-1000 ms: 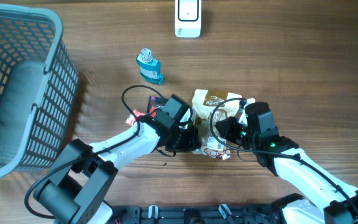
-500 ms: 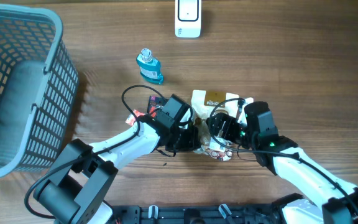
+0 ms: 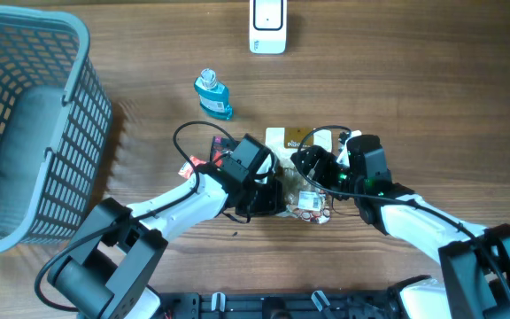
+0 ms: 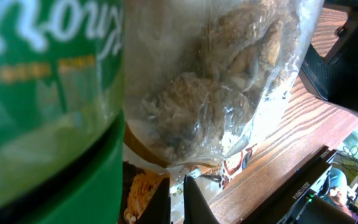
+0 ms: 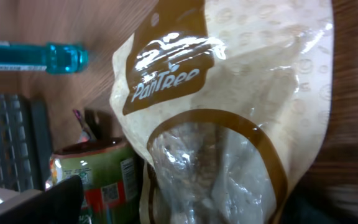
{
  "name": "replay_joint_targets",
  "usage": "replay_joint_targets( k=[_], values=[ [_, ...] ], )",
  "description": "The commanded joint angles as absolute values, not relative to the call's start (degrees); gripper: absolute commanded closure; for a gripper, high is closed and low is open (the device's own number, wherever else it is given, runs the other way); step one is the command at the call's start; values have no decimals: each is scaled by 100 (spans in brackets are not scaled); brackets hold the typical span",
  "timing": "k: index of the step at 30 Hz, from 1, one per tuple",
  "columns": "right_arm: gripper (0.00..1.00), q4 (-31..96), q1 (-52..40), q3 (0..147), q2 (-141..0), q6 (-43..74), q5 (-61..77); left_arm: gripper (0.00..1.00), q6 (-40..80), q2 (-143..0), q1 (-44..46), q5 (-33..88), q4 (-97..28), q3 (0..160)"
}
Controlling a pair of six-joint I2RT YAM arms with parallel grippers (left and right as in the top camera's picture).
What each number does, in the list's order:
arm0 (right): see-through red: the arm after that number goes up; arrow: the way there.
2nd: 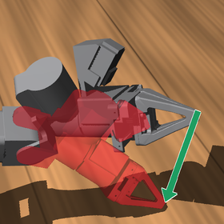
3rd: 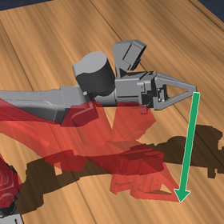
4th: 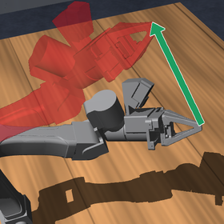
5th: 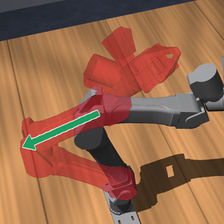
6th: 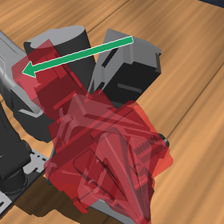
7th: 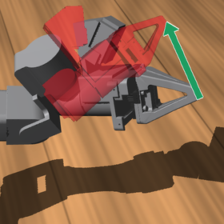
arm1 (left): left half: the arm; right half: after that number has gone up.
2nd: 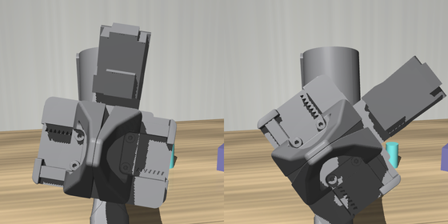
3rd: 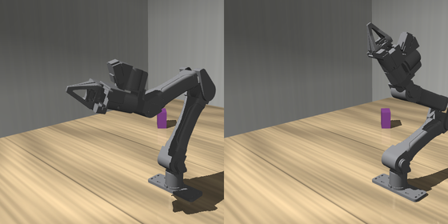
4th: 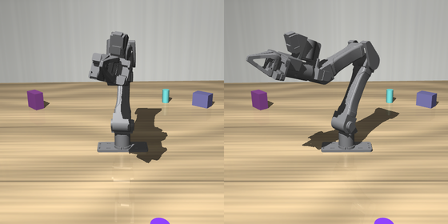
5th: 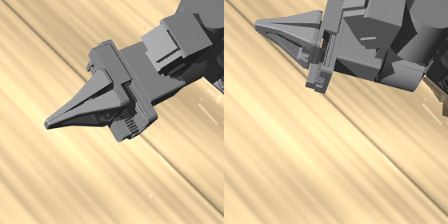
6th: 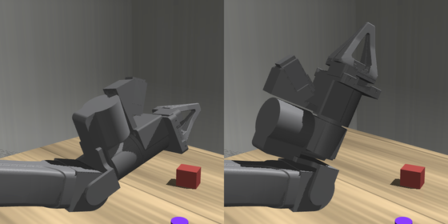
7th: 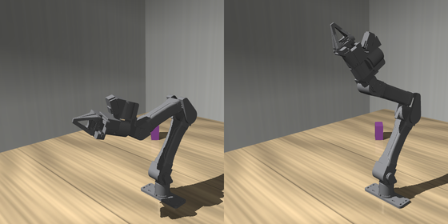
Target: Scan the item barcode
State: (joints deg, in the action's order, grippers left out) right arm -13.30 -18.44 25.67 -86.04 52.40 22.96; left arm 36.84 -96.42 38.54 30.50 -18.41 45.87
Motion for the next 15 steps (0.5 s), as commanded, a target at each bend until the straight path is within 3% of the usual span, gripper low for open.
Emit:
replay_joint_targets(
  k=[1,6,9,15],
  values=[
    [24,-1310,-1861,2351,-8921,4650,2847,96,4084,-9872,3879,3020,-2036,4414],
    [41,-1356,-1861,2351,-8921,4195,3216,96,4099,-9872,3879,3020,-2036,4414],
    [60,-1404,-1861,2351,-8921,4193,3227,96,4099,-9872,3879,3020,-2038,4414],
    [70,-1424,-1787,2351,-8919,4193,3050,96,4099,-9872,3879,3020,-2051,4414]
  ],
)
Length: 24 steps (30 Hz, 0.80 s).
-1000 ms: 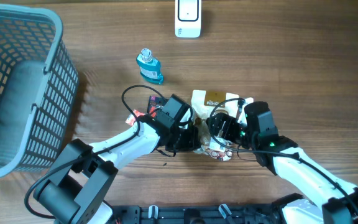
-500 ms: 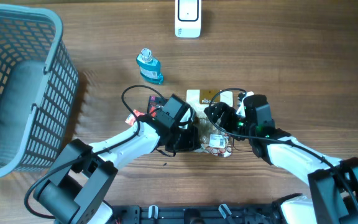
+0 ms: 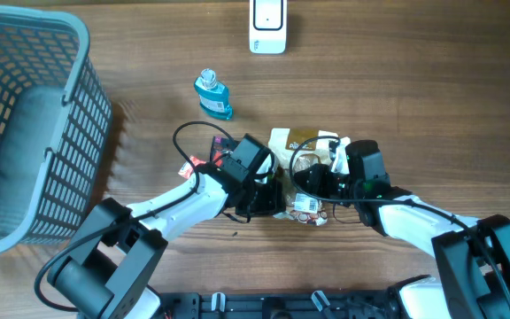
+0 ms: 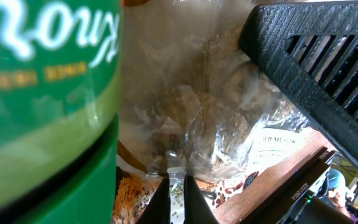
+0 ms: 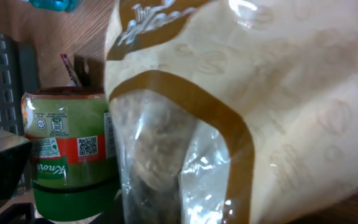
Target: Scan the item barcode
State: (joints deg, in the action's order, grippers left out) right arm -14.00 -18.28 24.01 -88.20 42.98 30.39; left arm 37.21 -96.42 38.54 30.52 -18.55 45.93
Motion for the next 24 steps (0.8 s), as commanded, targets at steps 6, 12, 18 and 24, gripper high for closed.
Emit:
replay_joint_targets(
  k=[6,12,18,24],
  values=[
    [71,-1437,-1330,2357,-8814,4056,3332,92,4097,-9872,3879,3017,-2058,4414],
    [73,-1406,-910,2357,-8346,4246,3597,57,4097,-9872,3879,3013,-2058,4414],
    [76,-972,-893,2355,-8082,5137,2801,49,4097,-9872,3879,3013,-2058,4414],
    [75,-1059,-891,2357,-8001,5843,2471,46,4097,-9872,3879,2993,-2058,4414]
  ],
)
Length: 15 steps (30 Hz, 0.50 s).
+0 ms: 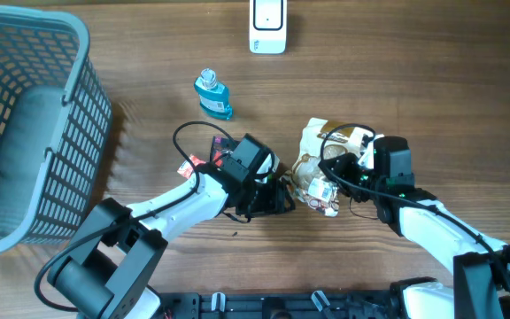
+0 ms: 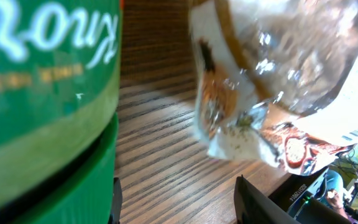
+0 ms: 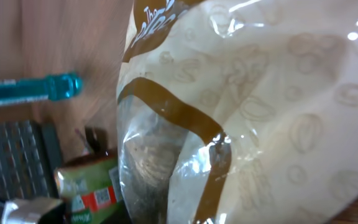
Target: Scan the item barcode
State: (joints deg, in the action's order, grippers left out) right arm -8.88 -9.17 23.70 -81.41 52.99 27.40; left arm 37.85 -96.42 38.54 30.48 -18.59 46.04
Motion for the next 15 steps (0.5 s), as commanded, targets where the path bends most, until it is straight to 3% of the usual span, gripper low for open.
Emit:
replay_joint_targets(
  k=[1,6,13,14,15],
  values=[
    [75,-1125,-891,2357,-7957,5957,2425,46,4099,-9872,3879,2993,-2056,4414],
    [71,-1313,-891,2379,-7299,6261,1988,45,4099,-9872,3879,2993,-2053,4414],
    [69,-532,-891,2377,-6661,6237,1435,42,4101,-9872,3879,2941,-2032,4414],
    [66,-432,-893,2377,-6663,6165,1400,41,4101,-9872,3879,2923,-2032,4414],
    [55,-167,-893,2377,-6665,6112,1302,41,4101,-9872,3879,2923,-2034,4414]
  ],
)
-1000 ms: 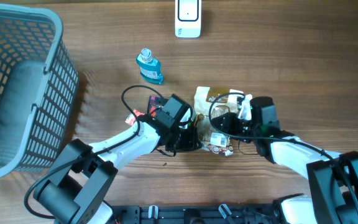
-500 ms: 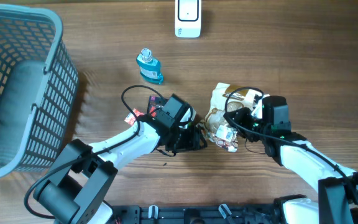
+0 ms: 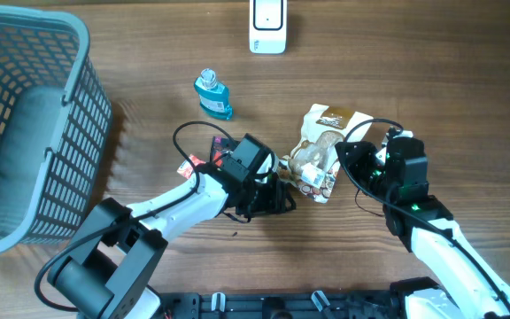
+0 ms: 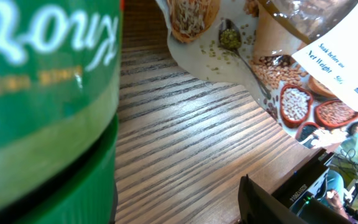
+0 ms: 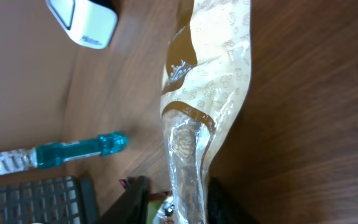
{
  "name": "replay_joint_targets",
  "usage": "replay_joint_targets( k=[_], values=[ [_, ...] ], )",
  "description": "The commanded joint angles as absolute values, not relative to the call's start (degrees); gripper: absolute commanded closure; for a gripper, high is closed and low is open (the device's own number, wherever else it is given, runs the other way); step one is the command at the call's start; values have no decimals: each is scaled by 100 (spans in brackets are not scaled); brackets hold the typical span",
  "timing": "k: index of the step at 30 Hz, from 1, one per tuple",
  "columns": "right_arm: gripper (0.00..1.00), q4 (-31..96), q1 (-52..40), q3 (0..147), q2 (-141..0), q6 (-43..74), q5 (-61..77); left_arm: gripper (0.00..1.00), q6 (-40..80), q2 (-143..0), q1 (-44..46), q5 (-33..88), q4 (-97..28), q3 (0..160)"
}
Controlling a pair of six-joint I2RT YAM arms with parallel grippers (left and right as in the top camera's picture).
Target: Scan the item barcode
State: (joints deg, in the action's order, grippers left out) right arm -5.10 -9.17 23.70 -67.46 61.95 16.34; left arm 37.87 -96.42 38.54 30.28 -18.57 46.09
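A clear and cream bag of grains (image 3: 320,149) is held off the table between the two arms, its printed side with a white barcode label (image 4: 344,65) facing my left wrist camera. My right gripper (image 3: 347,162) is shut on the bag (image 5: 185,146), which stands edge-on between its fingers (image 5: 135,200). My left gripper (image 3: 274,197) is open just left of the bag, touching nothing; a green jar (image 4: 42,106) fills the left of its view. The white scanner (image 3: 267,25) sits at the far edge of the table.
A blue bottle (image 3: 212,95) lies between the scanner and the arms. A grey mesh basket (image 3: 34,133) takes up the left side. A small red packet (image 3: 188,164) lies beside the left arm.
My right gripper has drawn back to the right and turned the bag, so its label side now faces the left wrist camera. The left gripper stays open in place.
At first both grippers were at the bag beside the green jar, the left one shut at its lower edge. Then the left gripper stood open and the right gripper held the bag to the right. Now the bag is turned, clear of the jar.
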Motion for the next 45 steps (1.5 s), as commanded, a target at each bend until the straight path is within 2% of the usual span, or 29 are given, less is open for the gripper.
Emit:
replay_joint_targets(
  k=[1,4,8,10,11,13,14,15,16,17,23,27,32,39,45],
  values=[
    [49,169,-893,2377,-6665,6029,1151,41,4101,-9872,3879,2923,-2034,4414],
    [46,1068,-893,2377,-6737,5870,779,40,4101,-9872,3879,2904,-2032,4414],
    [44,1151,-904,2377,-6862,5636,884,43,4198,-9872,3879,2904,-2029,4414],
    [28,1166,-913,2377,-6995,5636,878,46,4473,-9870,3879,2867,-1844,4414],
    [22,1166,-913,2377,-7048,5634,864,43,4574,-9867,3889,2867,-1717,4416],
    [20,1234,-913,2377,-7166,5551,858,32,4589,-9856,3968,2888,-1533,4447],
    [25,1310,-913,2377,-7203,5551,856,36,4589,-9852,4042,2884,-1511,4484],
    [35,1387,-913,2377,-7236,5548,854,54,4589,-9845,4117,2836,-1487,4525],
    [42,1450,-913,2377,-7244,5548,851,90,4593,-9819,4185,2735,-1472,4565],
    [47,1490,-913,2377,-7244,5548,836,96,4598,-9778,4222,2635,-1474,4611],
    [49,1577,-913,2377,-7244,5551,838,96,4744,-9411,4226,2517,-1457,4917],
    [48,1634,-913,2377,-7242,5546,836,96,4895,-9170,4195,1820,-1546,4921],
    [48,1723,-913,2377,-7242,5533,843,96,4893,-9096,3573,1726,-1787,4921],
    [48,1605,-913,2377,-7244,5566,904,96,4890,-9096,3487,1813,-515,4921],
    [48,1608,-913,2377,-7244,5568,932,96,4895,-9286,3487,1662,-128,4921]
  ],
)
